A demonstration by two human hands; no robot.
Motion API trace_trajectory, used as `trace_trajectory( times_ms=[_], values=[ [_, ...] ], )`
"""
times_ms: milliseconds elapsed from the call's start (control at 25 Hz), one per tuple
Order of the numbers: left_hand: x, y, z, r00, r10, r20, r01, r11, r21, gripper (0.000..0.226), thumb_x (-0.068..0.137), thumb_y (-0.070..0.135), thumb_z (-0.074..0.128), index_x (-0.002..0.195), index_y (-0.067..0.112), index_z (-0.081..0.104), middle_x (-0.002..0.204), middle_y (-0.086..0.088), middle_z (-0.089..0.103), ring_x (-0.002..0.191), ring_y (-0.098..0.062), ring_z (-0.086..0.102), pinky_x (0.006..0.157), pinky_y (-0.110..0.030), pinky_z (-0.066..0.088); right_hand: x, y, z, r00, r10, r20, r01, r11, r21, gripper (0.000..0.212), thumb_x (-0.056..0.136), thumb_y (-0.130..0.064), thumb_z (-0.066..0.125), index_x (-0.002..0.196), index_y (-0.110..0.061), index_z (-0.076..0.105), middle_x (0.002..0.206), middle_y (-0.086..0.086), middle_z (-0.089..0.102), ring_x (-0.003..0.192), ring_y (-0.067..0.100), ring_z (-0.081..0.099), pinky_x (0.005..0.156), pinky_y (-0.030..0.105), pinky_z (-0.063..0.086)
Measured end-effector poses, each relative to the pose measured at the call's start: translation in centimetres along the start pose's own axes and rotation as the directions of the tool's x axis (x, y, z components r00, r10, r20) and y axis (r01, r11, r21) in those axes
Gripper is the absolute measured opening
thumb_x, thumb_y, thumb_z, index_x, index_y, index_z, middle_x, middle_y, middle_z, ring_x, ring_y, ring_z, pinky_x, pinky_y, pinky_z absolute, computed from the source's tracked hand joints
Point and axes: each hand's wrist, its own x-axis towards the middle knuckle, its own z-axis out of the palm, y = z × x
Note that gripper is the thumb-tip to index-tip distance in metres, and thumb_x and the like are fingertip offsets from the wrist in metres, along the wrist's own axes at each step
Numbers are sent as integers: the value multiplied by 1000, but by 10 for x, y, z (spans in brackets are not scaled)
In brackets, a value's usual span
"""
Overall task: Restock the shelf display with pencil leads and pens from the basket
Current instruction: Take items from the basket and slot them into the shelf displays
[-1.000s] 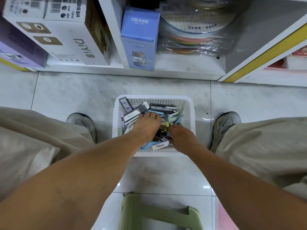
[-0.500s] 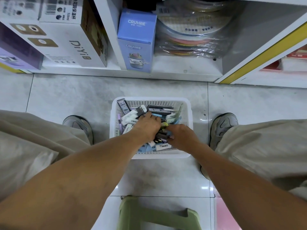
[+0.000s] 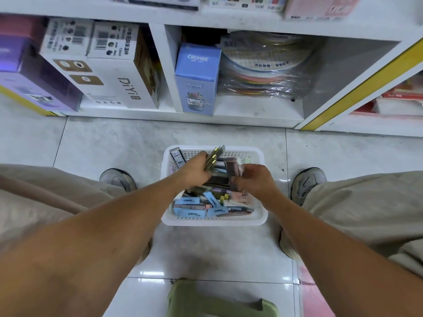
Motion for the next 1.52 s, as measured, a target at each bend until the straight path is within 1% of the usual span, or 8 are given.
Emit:
trace_trajectory(
  times_ms=[120, 360, 520, 680, 1000, 1240, 1360, 1520],
  values=[
    [-12, 6, 0, 990, -94, 108, 134, 875, -465, 39, 83, -8, 65, 113, 13, 51, 103, -18, 68, 84, -27, 72, 69, -43, 61, -1, -4, 3, 990, 137, 29, -140, 970, 200, 14, 79, -14, 81, 84, -5, 71, 85, 12, 76, 79, 24, 75, 78, 43, 62],
    [-18, 9, 13, 963, -123, 240, 256, 691, -676, 35, 85, -13, 61, 110, 11, 63, 99, -17, 74, 93, -33, 72, 74, -45, 60, 1, -11, 12, 984, 161, 78, -177, 941, 290, 33, 77, -17, 85, 84, 9, 66, 85, 21, 74, 75, 29, 75, 74, 46, 63],
    [-17, 9, 16, 965, -140, 223, 261, 617, -742, 23, 89, -2, 65, 106, 14, 67, 102, -14, 75, 99, -29, 71, 80, -49, 58, 5, -17, 17, 996, 84, 39, -86, 995, 52, 48, 78, -33, 84, 88, 10, 66, 86, 25, 73, 77, 36, 73, 75, 51, 61],
    [-19, 6, 15, 962, -99, 254, 265, 558, -787, 22, 87, 7, 71, 102, 22, 68, 102, -7, 76, 99, -24, 71, 76, -46, 59, 5, -18, 21, 1000, 28, 7, -27, 999, -47, 49, 84, -42, 77, 84, 6, 64, 69, 14, 66, 57, 21, 64, 67, 43, 58],
    [-21, 5, 17, 940, -63, 334, 313, 545, -778, 36, 79, -2, 67, 113, 9, 64, 111, -28, 68, 101, -44, 68, 87, -65, 51, -4, -19, 19, 987, 96, 132, -128, 956, 264, 38, 83, -32, 80, 98, 1, 67, 86, 18, 75, 75, 35, 75, 69, 51, 62],
    [-23, 4, 19, 949, -3, 315, 242, 646, -724, 48, 69, -6, 82, 113, 6, 67, 103, -26, 71, 95, -42, 70, 82, -59, 56, -4, -32, 20, 981, -37, 191, 11, 990, 137, 15, 89, -24, 75, 83, -12, 70, 68, 5, 71, 58, 14, 70, 52, 25, 54],
    [-25, 0, 13, 951, -99, 292, 287, 633, -719, 52, 68, -9, 79, 116, 3, 63, 100, -28, 71, 90, -42, 71, 84, -62, 54, -4, -28, 10, 958, 16, 287, -79, 975, 208, 4, 92, -9, 69, 89, -9, 72, 80, 11, 75, 70, 19, 73, 66, 30, 60],
    [-30, 1, -3, 947, -178, 267, 319, 605, -730, 47, 76, -15, 69, 118, -1, 55, 85, -25, 71, 74, -31, 70, 74, -50, 60, -2, -26, -10, 985, 116, 127, -129, 987, 96, 4, 89, -6, 71, 86, -4, 68, 77, 10, 73, 61, 16, 73, 58, 28, 60]
  ],
)
